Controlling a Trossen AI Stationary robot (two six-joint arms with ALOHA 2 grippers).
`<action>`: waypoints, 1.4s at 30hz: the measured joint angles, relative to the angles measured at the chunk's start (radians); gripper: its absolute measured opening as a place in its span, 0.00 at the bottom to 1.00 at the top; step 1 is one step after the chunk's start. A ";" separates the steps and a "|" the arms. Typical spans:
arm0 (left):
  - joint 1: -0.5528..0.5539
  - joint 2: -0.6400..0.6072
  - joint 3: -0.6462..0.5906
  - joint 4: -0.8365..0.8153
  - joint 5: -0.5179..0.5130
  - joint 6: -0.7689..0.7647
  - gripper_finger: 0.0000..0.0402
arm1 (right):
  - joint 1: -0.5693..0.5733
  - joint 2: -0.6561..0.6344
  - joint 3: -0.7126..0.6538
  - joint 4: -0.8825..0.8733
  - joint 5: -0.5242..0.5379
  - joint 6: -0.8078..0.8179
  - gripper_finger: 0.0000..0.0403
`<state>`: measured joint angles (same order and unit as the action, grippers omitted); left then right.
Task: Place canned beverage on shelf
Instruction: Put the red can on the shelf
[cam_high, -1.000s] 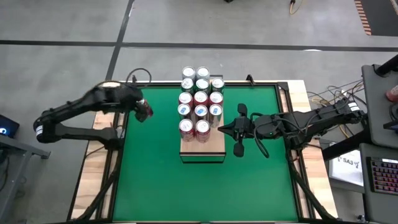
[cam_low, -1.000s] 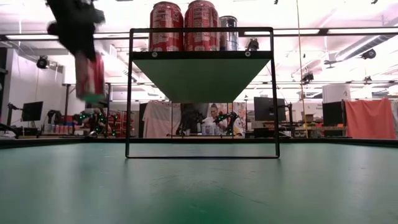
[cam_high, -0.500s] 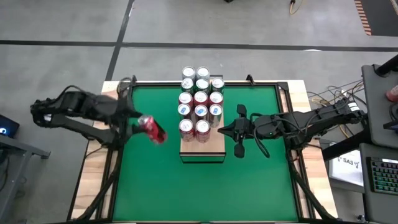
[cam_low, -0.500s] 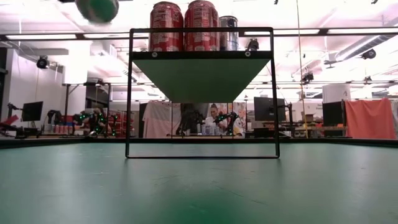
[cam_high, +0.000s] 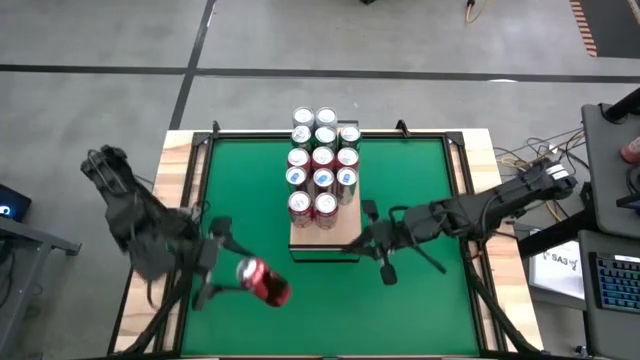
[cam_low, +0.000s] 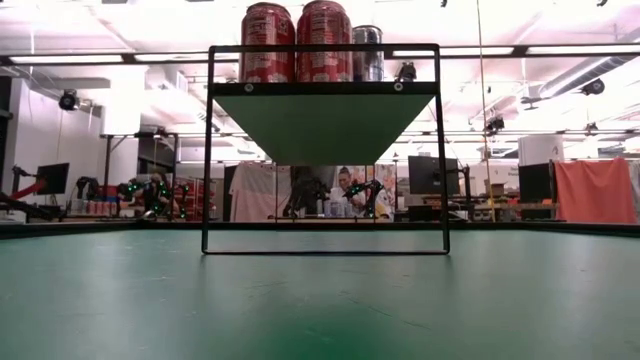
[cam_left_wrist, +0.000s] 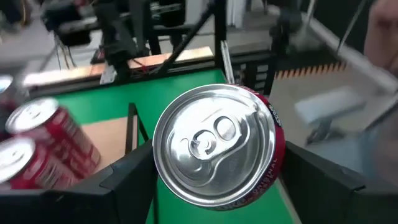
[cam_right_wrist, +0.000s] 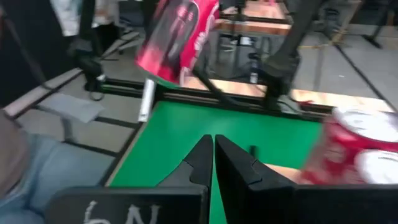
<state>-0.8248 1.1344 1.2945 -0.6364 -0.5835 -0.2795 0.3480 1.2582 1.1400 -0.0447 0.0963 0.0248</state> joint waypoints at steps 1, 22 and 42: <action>-0.013 0.023 0.001 0.009 -0.010 0.037 0.71 | 0.013 0.014 0.000 0.014 0.000 0.000 0.02; -0.039 0.380 0.003 0.314 -0.105 0.365 0.71 | 0.196 0.314 0.037 0.186 0.008 0.083 0.04; -0.035 0.468 0.053 0.313 -0.177 0.344 0.71 | 0.206 0.429 0.180 0.065 0.087 0.167 0.84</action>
<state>-0.8601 1.6026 1.3476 -0.3236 -0.7602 0.0644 0.5544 1.6876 1.3202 0.0199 0.1837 0.1919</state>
